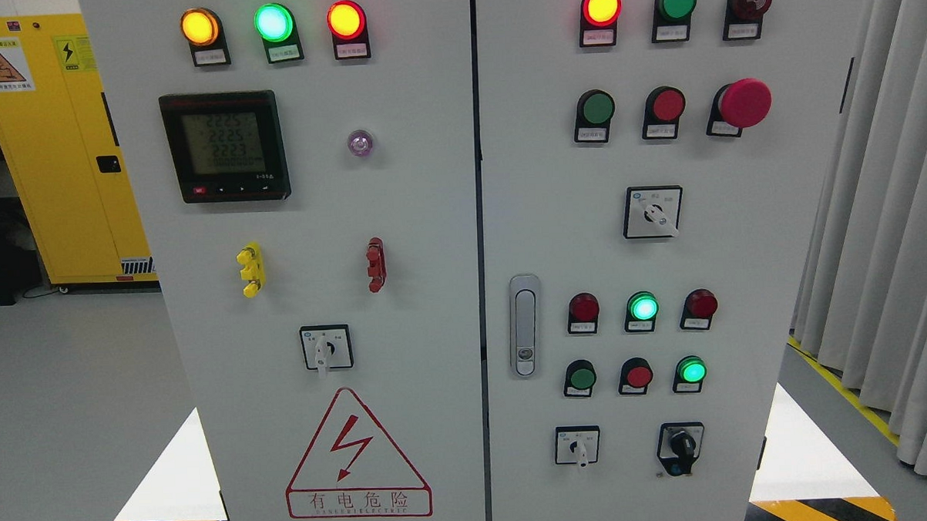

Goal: Turn on light switch 1

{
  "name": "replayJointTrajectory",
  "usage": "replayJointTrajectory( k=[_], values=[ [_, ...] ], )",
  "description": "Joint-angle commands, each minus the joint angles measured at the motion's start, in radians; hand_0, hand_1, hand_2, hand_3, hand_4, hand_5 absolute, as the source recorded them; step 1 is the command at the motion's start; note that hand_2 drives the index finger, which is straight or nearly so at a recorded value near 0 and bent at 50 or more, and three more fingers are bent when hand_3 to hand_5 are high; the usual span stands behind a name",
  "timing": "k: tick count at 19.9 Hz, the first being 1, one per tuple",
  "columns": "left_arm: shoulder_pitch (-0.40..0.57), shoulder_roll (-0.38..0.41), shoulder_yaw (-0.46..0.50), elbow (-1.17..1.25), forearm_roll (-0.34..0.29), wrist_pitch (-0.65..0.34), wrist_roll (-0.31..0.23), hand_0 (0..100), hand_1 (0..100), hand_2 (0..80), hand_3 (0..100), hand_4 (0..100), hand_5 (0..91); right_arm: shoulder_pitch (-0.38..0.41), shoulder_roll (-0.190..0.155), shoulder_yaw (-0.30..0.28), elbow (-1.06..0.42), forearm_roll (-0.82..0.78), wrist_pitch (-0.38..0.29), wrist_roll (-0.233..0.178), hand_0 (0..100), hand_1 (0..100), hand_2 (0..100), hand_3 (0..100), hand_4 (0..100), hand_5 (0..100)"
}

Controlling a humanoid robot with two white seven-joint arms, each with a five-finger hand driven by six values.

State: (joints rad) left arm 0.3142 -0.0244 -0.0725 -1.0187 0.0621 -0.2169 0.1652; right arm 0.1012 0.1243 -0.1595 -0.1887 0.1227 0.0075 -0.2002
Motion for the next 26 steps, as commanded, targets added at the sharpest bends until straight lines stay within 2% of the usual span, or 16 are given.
replayJointTrajectory(
  k=[1, 2, 3, 5, 6, 10, 11, 16, 26],
  values=[
    [0.037, 0.037, 0.016, -0.651, -0.004, 0.025, 0.0, 28, 43, 34.0, 66, 76, 61.7, 0.0, 0.0, 0.0, 0.0, 0.0, 0.0, 0.001, 0, 50, 4, 0, 0, 0],
    [0.042, 0.038, 0.016, -0.679, -0.005, 0.025, -0.003, 28, 44, 34.3, 66, 76, 61.7, 0.0, 0.0, 0.0, 0.0, 0.0, 0.0, 0.001, 0, 50, 4, 0, 0, 0],
    [0.04, 0.038, 0.017, -0.708, -0.005, 0.025, -0.006, 25, 46, 37.6, 71, 81, 68.4, 0.0, 0.0, 0.0, 0.0, 0.0, 0.0, 0.001, 0, 50, 4, 0, 0, 0],
    [0.039, 0.041, 0.017, -0.765, -0.004, 0.027, -0.015, 23, 48, 39.9, 73, 83, 70.5, 0.0, 0.0, 0.0, 0.0, 0.0, 0.0, 0.001, 0, 50, 4, 0, 0, 0],
    [0.03, 0.047, 0.017, -0.794, -0.002, 0.027, -0.013, 20, 52, 43.9, 77, 85, 74.1, 0.0, 0.0, 0.0, 0.0, 0.0, 0.0, -0.001, 0, 50, 4, 0, 0, 0],
    [0.016, 0.06, 0.014, -0.906, -0.001, 0.051, -0.01, 16, 56, 44.3, 78, 86, 77.2, 0.0, 0.0, 0.0, 0.0, 0.0, 0.0, 0.001, 0, 50, 4, 0, 0, 0],
    [0.011, 0.052, 0.014, -0.934, -0.005, 0.062, -0.01, 15, 58, 45.2, 83, 88, 80.5, 0.0, 0.0, 0.0, 0.0, 0.0, 0.0, 0.001, 0, 50, 4, 0, 0, 0],
    [-0.059, 0.051, 0.011, -0.983, -0.007, 0.132, -0.009, 12, 61, 47.6, 87, 88, 83.8, 0.0, 0.0, 0.0, 0.0, 0.0, 0.0, 0.001, 0, 50, 4, 0, 0, 0],
    [-0.201, 0.037, 0.016, -1.032, -0.008, 0.283, -0.006, 9, 63, 51.5, 86, 88, 86.2, 0.0, 0.0, 0.0, 0.0, 0.0, 0.0, 0.001, 0, 50, 4, 0, 0, 0]
  ],
)
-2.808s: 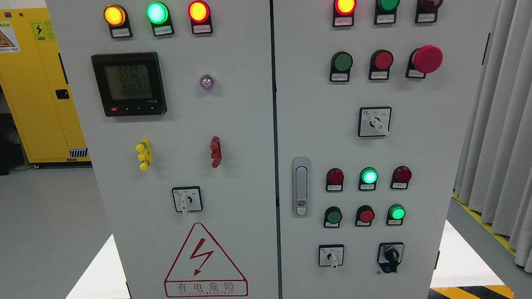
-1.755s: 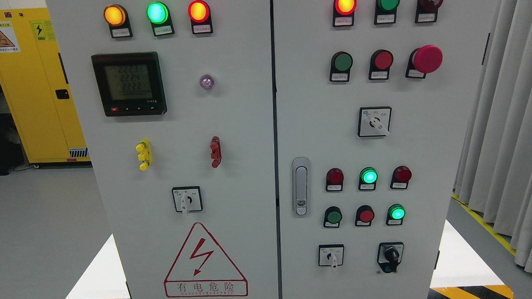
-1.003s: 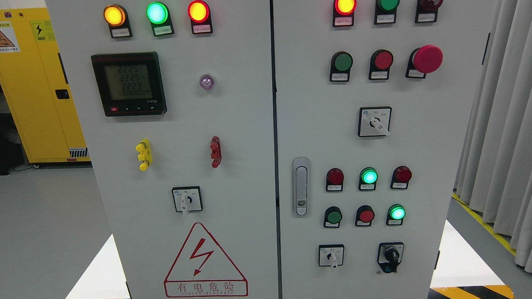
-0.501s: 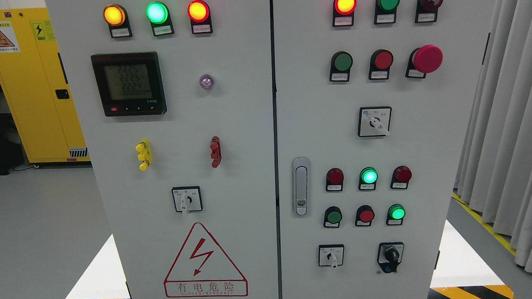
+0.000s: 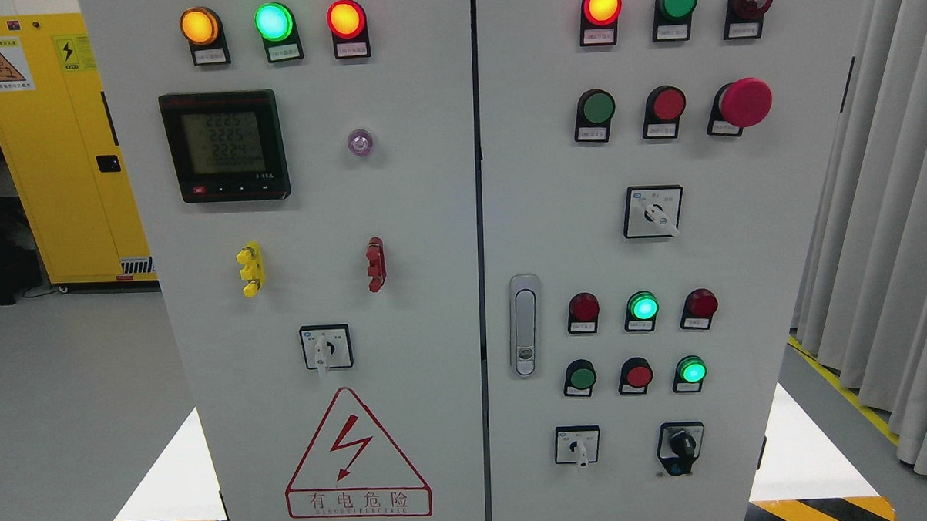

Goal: Turn on light switch 1

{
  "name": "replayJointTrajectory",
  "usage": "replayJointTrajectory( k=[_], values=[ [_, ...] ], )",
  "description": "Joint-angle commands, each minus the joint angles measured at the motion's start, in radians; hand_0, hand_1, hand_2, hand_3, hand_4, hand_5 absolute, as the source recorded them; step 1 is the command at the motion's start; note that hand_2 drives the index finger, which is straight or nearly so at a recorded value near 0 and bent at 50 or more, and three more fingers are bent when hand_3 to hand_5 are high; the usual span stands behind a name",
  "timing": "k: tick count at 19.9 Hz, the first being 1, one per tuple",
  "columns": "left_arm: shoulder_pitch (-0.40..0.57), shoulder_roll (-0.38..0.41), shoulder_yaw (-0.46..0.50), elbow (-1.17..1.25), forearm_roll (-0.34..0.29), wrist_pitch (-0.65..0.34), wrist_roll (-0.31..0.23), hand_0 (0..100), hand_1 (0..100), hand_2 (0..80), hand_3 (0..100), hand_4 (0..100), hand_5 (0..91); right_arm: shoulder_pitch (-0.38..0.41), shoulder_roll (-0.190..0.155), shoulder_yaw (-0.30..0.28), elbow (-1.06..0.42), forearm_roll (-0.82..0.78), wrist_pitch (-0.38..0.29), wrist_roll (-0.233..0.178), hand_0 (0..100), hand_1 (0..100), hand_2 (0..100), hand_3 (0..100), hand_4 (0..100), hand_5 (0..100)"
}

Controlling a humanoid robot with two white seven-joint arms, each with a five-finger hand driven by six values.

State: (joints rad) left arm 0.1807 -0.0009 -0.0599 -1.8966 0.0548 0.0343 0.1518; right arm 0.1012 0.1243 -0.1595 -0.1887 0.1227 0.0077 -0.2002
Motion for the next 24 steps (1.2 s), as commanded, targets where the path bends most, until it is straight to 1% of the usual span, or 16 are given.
replayJointTrajectory(
  k=[1, 5, 8, 11, 14, 17, 21, 24],
  values=[
    [-0.072, 0.013, 0.003, -0.157, 0.0, 0.044, 0.008, 9, 64, 51.6, 85, 88, 86.2, 0.0, 0.0, 0.0, 0.0, 0.0, 0.0, 0.001, 0, 50, 4, 0, 0, 0],
    [-0.122, 0.012, 0.003, -0.159, -0.001, 0.102, 0.011, 8, 65, 51.8, 86, 88, 86.7, 0.0, 0.0, 0.0, 0.0, 0.0, 0.0, 0.001, 0, 50, 4, 0, 0, 0],
    [-0.174, 0.018, 0.005, -0.159, -0.001, 0.156, 0.031, 8, 65, 52.0, 86, 87, 86.9, 0.0, 0.0, 0.0, 0.0, 0.0, 0.0, 0.001, 0, 50, 4, 0, 0, 0],
    [-0.211, 0.016, 0.005, -0.159, -0.004, 0.193, 0.031, 8, 65, 52.3, 87, 88, 86.8, 0.0, 0.0, 0.0, 0.0, 0.0, 0.0, 0.001, 0, 50, 4, 0, 0, 0],
    [-0.251, 0.015, 0.005, -0.157, -0.004, 0.259, 0.032, 7, 65, 52.6, 87, 88, 86.8, 0.0, 0.0, 0.0, 0.0, 0.0, 0.0, -0.001, 0, 50, 4, 0, 0, 0],
    [-0.288, 0.013, 0.005, -0.157, -0.004, 0.306, 0.069, 7, 66, 52.8, 88, 88, 86.9, 0.0, 0.0, 0.0, 0.0, 0.0, 0.0, 0.001, 0, 50, 4, 0, 0, 0],
    [-0.325, 0.01, 0.005, -0.157, -0.004, 0.364, 0.095, 7, 66, 52.9, 88, 88, 87.0, 0.0, 0.0, 0.0, 0.0, 0.0, 0.0, 0.001, 0, 50, 4, 0, 0, 0],
    [-0.348, 0.009, 0.006, -0.156, -0.004, 0.389, 0.115, 7, 67, 52.7, 88, 88, 87.2, 0.0, 0.0, 0.0, 0.0, 0.0, 0.0, 0.001, 0, 50, 4, 0, 0, 0]
  ],
)
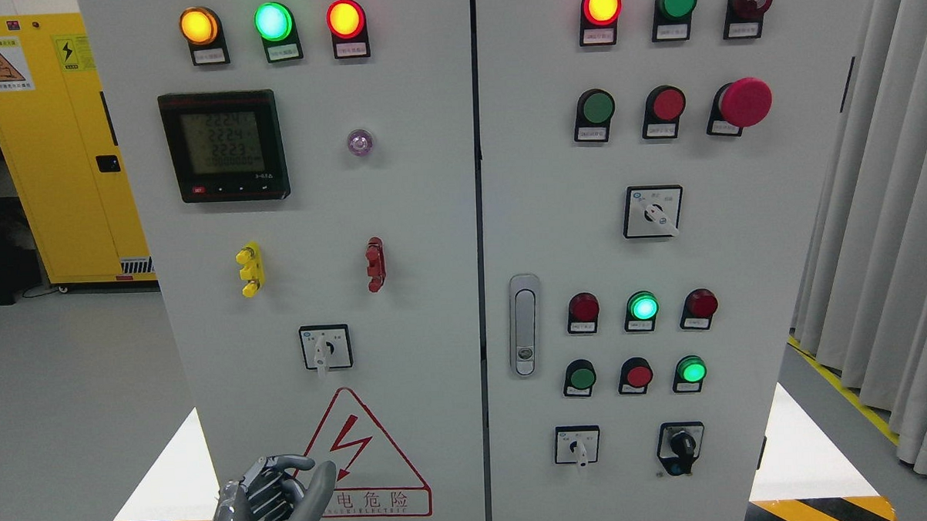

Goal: Turn on light switch 1

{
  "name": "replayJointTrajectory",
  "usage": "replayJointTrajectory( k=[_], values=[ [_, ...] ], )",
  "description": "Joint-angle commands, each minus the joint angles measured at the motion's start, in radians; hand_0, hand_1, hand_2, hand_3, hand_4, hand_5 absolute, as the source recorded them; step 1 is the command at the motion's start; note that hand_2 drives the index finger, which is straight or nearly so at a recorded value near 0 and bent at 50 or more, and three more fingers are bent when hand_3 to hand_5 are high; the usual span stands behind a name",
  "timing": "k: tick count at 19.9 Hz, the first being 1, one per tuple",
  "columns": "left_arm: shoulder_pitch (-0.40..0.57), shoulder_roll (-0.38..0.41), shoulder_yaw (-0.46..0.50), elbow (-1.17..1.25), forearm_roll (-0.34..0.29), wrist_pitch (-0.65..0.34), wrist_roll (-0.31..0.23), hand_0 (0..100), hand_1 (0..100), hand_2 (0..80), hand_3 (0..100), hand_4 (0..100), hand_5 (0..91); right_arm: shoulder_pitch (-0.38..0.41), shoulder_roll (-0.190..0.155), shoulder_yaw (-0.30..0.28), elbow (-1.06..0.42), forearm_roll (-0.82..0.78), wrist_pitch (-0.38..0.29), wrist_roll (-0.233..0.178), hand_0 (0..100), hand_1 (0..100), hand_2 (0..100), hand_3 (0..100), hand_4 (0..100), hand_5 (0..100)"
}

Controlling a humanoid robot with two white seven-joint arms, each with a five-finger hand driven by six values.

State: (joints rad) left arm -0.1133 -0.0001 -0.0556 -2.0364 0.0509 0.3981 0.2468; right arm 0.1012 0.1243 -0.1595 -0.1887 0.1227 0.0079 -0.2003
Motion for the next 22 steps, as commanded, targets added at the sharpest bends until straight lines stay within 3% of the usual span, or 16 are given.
replayJointTrajectory(
  k=[1, 22],
  values=[
    [-0.061, 0.008, 0.002, -0.015, 0.0, 0.036, 0.028, 8, 68, 52.5, 89, 88, 87.3, 0.0, 0.0, 0.0, 0.0, 0.0, 0.0, -0.001, 0, 50, 4, 0, 0, 0],
    [-0.164, 0.002, 0.005, -0.005, -0.005, 0.154, 0.04, 5, 71, 54.0, 90, 89, 87.5, 0.0, 0.0, 0.0, 0.0, 0.0, 0.0, 0.001, 0, 50, 4, 0, 0, 0]
  ],
)
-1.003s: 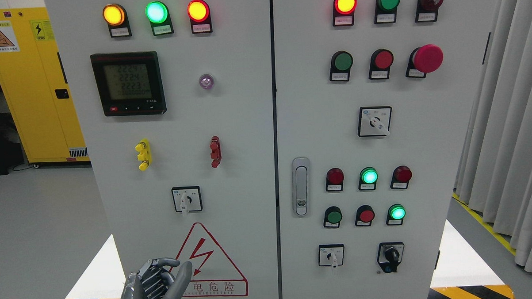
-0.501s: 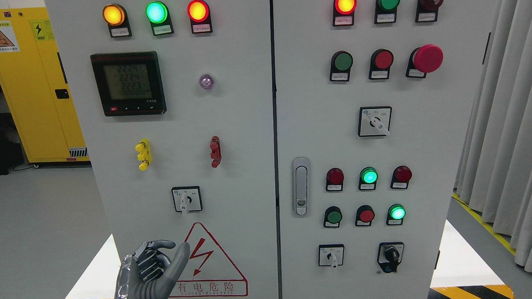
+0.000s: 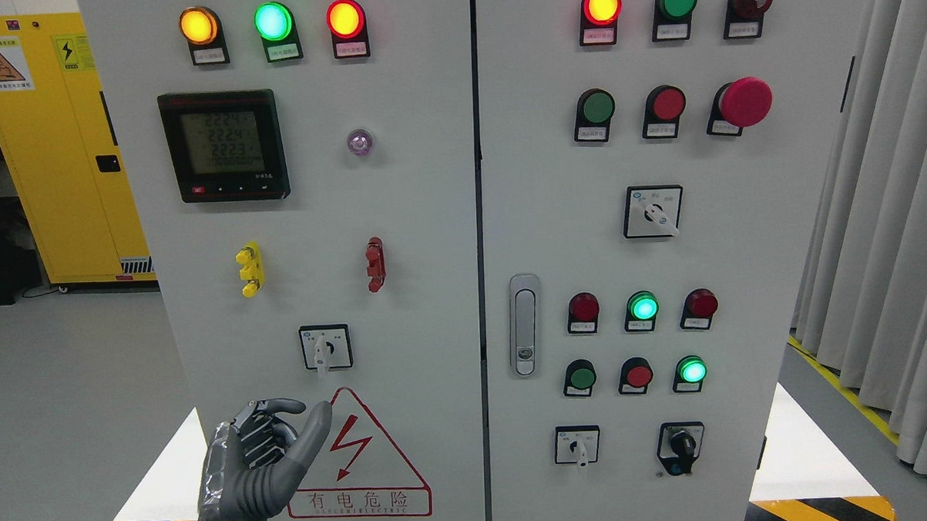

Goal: Turn on light switch 1

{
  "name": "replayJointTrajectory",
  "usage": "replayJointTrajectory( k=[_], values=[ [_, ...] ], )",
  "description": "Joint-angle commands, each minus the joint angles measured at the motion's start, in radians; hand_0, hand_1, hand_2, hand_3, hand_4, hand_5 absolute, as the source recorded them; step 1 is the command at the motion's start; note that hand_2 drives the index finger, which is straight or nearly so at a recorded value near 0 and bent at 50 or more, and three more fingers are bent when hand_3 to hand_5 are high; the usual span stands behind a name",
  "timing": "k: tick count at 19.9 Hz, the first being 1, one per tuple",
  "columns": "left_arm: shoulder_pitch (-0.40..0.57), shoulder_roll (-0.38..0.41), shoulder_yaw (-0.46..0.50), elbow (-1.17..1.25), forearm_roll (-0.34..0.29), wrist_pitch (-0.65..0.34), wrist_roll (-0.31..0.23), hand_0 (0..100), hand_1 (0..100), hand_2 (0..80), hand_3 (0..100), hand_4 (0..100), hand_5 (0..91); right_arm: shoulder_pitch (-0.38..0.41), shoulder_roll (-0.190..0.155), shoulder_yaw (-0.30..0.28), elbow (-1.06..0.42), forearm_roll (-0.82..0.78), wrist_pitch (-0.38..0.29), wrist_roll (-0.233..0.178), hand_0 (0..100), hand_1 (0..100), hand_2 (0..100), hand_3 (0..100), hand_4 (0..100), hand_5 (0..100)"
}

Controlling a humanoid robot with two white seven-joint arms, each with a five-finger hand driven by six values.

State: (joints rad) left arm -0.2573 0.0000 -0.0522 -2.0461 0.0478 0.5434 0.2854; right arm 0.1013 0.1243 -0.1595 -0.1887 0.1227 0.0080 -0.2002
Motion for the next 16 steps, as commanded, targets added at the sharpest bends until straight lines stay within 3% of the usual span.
replayJointTrajectory(
  k=[1, 16],
  values=[
    [-0.022, 0.002, 0.0, 0.006, -0.002, 0.012, 0.001, 5, 71, 54.0, 90, 89, 87.5, 0.0, 0.0, 0.0, 0.0, 0.0, 0.0, 0.001, 0, 50, 4, 0, 0, 0],
    [-0.071, -0.006, -0.003, 0.017, -0.002, 0.069, 0.001, 3, 69, 54.1, 90, 89, 87.5, 0.0, 0.0, 0.0, 0.0, 0.0, 0.0, 0.001, 0, 50, 4, 0, 0, 0]
  ],
)
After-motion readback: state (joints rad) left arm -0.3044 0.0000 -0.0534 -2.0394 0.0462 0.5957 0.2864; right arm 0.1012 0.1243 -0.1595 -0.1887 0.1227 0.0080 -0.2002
